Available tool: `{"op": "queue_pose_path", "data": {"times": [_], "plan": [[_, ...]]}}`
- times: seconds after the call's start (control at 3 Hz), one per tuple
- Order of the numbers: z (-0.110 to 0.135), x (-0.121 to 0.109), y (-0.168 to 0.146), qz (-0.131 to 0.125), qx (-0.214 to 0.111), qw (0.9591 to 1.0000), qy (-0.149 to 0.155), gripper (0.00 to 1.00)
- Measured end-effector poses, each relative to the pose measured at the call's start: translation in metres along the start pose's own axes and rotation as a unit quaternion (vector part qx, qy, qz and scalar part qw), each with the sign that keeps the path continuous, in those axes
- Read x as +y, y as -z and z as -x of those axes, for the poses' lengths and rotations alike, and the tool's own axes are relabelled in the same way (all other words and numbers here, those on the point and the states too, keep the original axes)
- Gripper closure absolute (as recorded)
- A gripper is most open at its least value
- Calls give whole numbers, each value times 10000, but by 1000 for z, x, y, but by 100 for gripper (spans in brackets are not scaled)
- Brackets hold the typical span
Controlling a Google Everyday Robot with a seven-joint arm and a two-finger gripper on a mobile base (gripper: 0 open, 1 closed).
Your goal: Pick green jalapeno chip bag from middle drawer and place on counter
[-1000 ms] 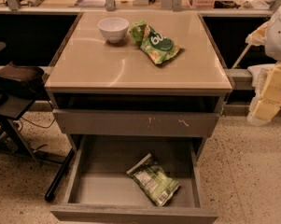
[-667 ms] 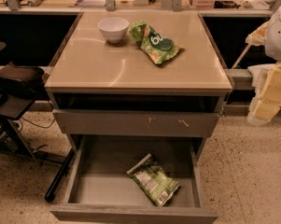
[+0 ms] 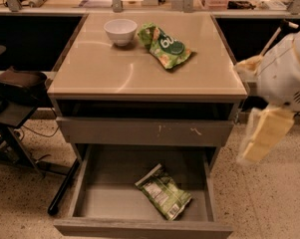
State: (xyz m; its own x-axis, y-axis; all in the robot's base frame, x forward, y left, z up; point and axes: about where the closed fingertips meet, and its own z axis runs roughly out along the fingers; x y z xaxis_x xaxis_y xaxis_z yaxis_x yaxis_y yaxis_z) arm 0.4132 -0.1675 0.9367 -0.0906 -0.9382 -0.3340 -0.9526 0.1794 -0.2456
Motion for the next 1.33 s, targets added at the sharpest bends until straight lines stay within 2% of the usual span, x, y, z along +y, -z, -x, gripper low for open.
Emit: {"op": "queue_pose_path", "data": {"times": [0.33,0.67,1.0,1.33], "plan": [[48,39,-94,650,-956,9930,224,0],[73,79,-216,1502,-1400,9786,118,0],[83,78,-324,1797,-1267,9750,-319,0],[101,69,-348,1696,-1373,9743,-552,0]]}}
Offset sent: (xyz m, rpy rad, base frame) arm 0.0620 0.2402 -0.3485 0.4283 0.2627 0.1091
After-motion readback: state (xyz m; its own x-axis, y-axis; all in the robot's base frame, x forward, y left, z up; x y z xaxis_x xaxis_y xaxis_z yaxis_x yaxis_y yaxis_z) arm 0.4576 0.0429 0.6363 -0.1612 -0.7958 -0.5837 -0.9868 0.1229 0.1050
